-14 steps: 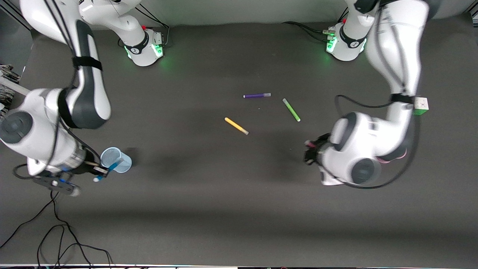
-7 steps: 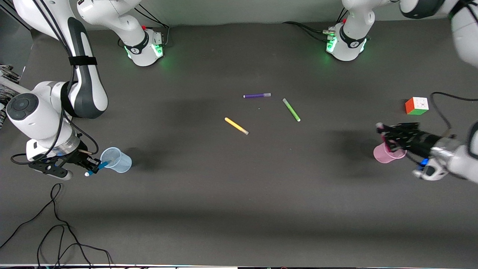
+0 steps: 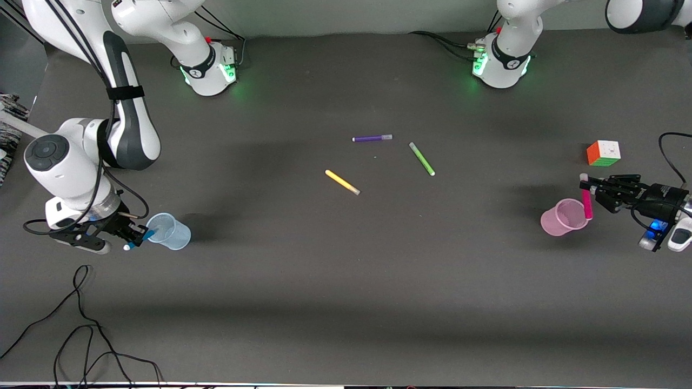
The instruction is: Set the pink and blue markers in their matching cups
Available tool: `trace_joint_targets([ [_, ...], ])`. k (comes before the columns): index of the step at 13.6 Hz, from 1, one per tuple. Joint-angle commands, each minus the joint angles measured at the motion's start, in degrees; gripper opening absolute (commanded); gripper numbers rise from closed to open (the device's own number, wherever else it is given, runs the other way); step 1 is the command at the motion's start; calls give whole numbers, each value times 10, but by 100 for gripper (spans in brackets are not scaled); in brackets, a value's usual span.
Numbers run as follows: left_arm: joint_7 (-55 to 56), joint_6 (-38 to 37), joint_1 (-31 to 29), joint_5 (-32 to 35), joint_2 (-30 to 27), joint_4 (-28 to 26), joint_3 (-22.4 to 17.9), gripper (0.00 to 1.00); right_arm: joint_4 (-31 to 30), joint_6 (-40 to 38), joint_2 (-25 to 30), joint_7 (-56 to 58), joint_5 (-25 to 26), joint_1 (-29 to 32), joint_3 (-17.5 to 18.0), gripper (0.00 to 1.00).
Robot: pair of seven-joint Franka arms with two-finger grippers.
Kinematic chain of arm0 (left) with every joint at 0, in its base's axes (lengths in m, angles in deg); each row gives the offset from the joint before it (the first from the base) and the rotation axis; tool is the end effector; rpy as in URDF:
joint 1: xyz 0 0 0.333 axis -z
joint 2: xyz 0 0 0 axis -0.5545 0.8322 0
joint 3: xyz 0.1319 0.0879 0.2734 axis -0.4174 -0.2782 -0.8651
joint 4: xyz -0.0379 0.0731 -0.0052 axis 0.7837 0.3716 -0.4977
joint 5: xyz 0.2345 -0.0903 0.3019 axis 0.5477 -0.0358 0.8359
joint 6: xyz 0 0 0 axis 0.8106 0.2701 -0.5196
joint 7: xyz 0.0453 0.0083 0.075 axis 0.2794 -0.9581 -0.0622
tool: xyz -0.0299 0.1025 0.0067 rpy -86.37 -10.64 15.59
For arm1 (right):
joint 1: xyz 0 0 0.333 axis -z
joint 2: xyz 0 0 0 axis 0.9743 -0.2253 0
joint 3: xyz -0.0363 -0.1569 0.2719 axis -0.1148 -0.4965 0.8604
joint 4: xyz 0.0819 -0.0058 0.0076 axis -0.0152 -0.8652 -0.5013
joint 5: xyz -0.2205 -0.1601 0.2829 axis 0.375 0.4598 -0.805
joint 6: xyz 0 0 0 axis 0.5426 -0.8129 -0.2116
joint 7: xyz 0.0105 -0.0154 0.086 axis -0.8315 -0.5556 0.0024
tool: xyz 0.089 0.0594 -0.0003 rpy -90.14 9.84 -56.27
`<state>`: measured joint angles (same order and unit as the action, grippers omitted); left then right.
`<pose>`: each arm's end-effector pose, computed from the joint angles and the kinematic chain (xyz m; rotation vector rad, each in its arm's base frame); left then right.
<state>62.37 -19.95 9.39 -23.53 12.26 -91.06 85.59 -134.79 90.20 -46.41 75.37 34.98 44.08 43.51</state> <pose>0.6152 0.1782 0.3150 2.1986 0.6836 -1.0632 0.6005 -0.0218 0.3420 2.9759 -0.3840 0.3694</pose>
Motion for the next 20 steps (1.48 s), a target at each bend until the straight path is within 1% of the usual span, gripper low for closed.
trace_joint_targets([
  [1,-8,-2,-21,-26,29,11,6,0,-12,7,5,14,13,-11,-9,62],
  [2,-9,-1,-21,-26,37,11,6,0,-12,7,3,14,13,-11,-9,98],
  [3,-10,0,-22,-26,49,10,6,0,-12,7,2,13,13,-10,-9,100],
  [7,-10,5,-23,-26,80,7,5,0,-2,-3,13,5,9,-10,-10,100],
  [8,-10,9,-23,-26,86,7,5,0,7,-33,23,7,6,-9,-10,100],
  [9,-10,11,-23,-26,88,7,5,0,31,-76,28,5,5,-7,-11,100],
  [11,-11,12,-23,-25,90,7,5,1,96,-192,39,10,2,-6,-12,100],
  [12,-11,14,-22,-25,90,7,5,11,136,-254,39,10,-1,-6,-12,100],
  [13,-11,25,-19,-23,90,7,5,40,176,-309,39,13,-15,-5,-12,100],
  [14,-10,29,-16,-21,89,7,5,59,219,-362,40,14,-32,-2,-13,100],
  [15,-10,31,-13,-19,87,7,5,91,263,-412,40,14,-43,-1,-14,100],
  [16,-10,30,-16,-20,85,7,5,99,292,-447,40,32,-43,-1,-15,100],
  [18,-5,31,-12,-7,71,13,3,99,330,-484,47,65,-45,-1,-16,100],
  [19,-7,35,6,40,51,18,5,99,336,-491,53,65,-47,-2,-16,100],
  [20,-8,40,29,86,20,22,5,99,336,-498,62,65,-54,-2,-14,100],
])
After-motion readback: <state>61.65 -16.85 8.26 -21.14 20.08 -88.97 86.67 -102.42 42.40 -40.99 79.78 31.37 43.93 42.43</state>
